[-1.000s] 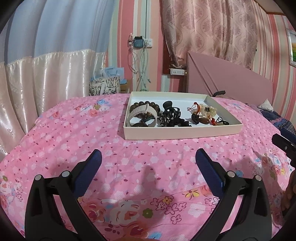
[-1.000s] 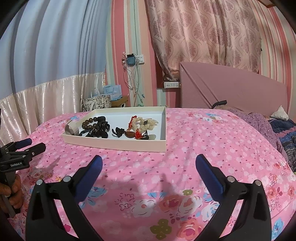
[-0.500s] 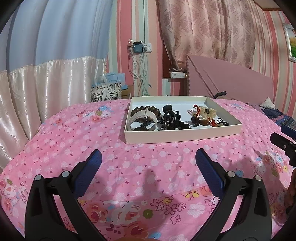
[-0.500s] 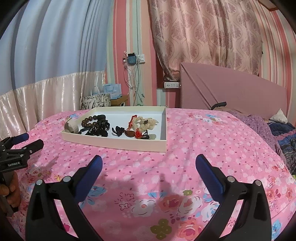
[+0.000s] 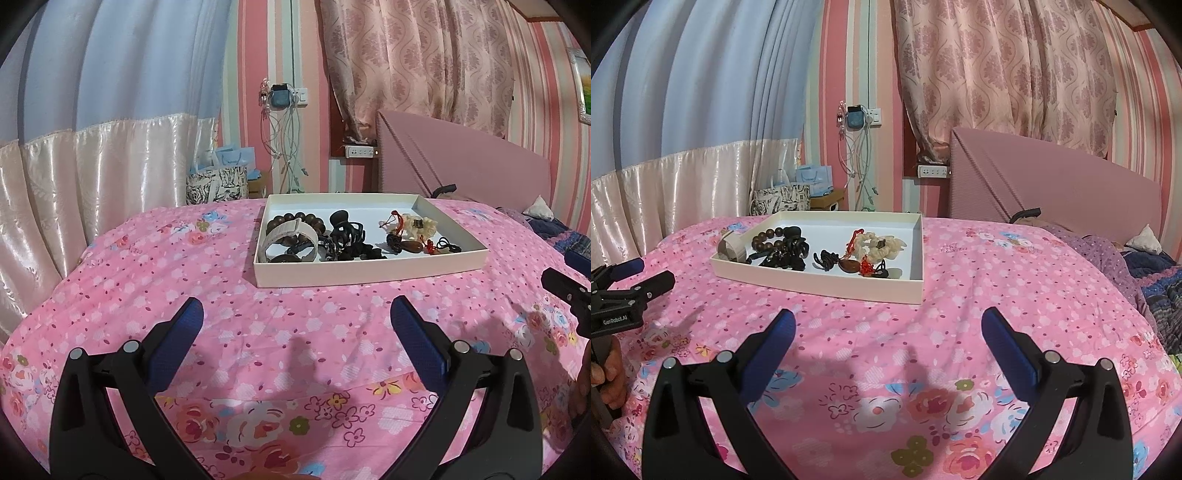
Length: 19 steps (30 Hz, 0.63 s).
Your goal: Organize jewelry
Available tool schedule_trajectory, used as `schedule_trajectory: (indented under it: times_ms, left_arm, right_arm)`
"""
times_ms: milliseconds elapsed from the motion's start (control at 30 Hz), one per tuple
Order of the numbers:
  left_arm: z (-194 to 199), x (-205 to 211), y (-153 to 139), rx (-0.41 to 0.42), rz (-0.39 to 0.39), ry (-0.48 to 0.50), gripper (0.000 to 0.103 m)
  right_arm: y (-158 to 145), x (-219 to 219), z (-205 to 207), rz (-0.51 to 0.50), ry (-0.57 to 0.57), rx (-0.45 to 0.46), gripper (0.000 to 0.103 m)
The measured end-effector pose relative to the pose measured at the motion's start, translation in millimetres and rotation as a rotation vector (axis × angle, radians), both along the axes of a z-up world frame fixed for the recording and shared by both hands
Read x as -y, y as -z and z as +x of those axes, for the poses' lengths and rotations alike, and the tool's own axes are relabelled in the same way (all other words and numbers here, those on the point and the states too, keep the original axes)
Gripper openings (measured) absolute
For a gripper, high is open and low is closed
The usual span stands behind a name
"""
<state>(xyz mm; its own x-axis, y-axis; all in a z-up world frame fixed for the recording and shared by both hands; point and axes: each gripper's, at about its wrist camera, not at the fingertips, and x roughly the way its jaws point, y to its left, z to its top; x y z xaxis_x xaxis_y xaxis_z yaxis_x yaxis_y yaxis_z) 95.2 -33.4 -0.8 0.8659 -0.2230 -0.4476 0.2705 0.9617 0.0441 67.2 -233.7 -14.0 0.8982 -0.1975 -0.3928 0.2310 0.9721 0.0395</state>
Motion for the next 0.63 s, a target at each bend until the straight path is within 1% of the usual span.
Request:
schedule_trajectory:
  times_ms: [633]
  left_arm:
    - [-3.2, 3.4, -2.7, 0.018, 0.016, 0.008, 0.100]
  right_arm:
    - [-1.6, 1.0, -0.5, -0.001, 0.003, -0.001, 0.101]
